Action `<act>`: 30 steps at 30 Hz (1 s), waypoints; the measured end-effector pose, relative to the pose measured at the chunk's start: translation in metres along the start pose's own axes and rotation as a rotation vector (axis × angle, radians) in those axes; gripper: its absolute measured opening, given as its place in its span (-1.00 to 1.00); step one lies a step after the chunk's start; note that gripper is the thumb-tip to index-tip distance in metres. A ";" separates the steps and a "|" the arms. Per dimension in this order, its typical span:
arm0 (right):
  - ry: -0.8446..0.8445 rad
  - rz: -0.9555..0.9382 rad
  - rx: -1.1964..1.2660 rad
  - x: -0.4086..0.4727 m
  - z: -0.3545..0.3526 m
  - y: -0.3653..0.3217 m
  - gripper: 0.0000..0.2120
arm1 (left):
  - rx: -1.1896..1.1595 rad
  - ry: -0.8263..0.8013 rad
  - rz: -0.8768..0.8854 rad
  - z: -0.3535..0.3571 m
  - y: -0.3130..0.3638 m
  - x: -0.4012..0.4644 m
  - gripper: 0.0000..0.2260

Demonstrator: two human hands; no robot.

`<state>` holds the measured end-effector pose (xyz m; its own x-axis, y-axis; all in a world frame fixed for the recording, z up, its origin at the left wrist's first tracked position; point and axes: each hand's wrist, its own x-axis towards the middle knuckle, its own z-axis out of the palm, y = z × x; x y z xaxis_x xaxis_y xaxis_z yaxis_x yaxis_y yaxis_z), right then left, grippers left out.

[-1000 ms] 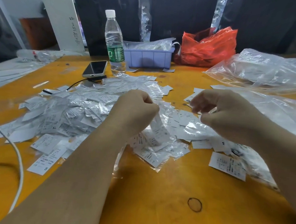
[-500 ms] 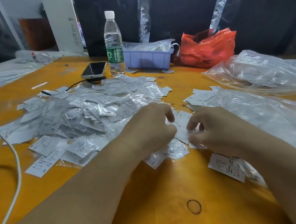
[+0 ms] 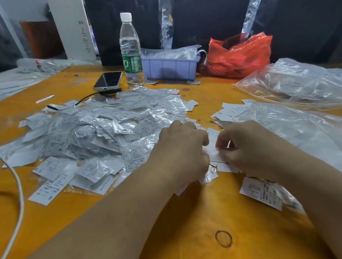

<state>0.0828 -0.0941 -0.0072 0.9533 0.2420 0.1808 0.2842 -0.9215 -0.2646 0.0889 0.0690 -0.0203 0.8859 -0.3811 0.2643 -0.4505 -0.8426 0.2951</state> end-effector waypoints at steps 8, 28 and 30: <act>-0.001 -0.035 0.072 -0.002 -0.003 -0.004 -0.88 | 0.126 -0.104 -0.036 0.000 0.001 0.001 -0.70; 0.225 0.007 0.398 0.002 -0.004 -0.001 -0.71 | 0.174 0.155 0.127 0.008 0.006 0.004 -0.82; 0.285 0.020 0.481 0.003 -0.006 -0.001 -0.72 | 0.130 0.204 0.158 0.006 0.007 0.005 -0.85</act>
<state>0.0845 -0.0942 -0.0007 0.9124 0.0729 0.4027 0.3451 -0.6663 -0.6611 0.0905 0.0590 -0.0229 0.7594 -0.4386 0.4805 -0.5520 -0.8253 0.1191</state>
